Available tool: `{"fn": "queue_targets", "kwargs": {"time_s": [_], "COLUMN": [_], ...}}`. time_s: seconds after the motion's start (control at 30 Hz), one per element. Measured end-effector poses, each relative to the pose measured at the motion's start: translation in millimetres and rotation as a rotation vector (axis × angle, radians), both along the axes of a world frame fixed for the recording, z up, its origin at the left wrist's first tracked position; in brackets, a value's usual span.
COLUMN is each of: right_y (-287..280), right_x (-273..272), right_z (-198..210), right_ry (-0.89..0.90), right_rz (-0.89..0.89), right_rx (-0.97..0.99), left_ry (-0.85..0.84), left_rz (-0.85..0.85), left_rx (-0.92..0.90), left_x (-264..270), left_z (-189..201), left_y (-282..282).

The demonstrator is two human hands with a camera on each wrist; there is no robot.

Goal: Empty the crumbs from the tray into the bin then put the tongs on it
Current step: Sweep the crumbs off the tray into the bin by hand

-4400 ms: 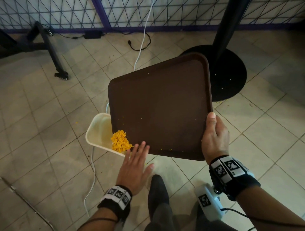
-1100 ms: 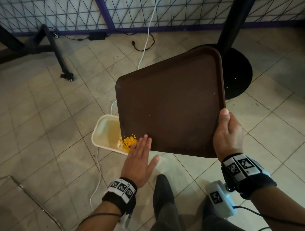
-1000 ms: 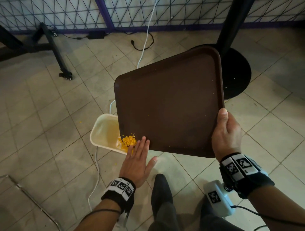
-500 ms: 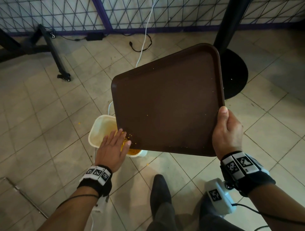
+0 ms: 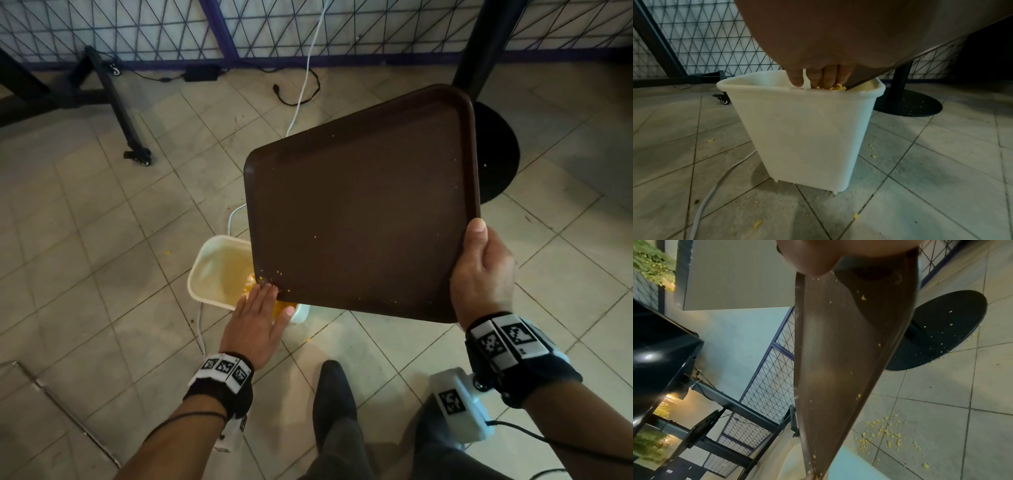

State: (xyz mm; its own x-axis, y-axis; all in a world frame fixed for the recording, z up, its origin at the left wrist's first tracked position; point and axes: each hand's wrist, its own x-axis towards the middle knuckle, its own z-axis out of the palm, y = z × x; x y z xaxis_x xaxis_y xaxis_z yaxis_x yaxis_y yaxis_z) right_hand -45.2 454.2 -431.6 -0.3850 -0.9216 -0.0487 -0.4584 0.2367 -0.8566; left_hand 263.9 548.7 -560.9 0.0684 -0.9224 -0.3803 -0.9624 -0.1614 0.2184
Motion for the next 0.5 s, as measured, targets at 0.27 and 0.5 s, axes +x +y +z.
{"fn": "queue_targets", "kwargs": {"time_s": [0.27, 0.5], "right_y": [-1, -2], "right_x": [2, -3], "right_z": [3, 3], "right_ry": [-0.022, -0.013], "right_rz": [-0.015, 0.01], "right_rx": [-0.008, -0.015], "left_ry": [0.053, -0.135], "left_rz": [-0.095, -0.031], "left_rx": [-0.052, 0.048], "left_x": [-38, 4], "left_z": [11, -8], "left_y": [10, 2]}}
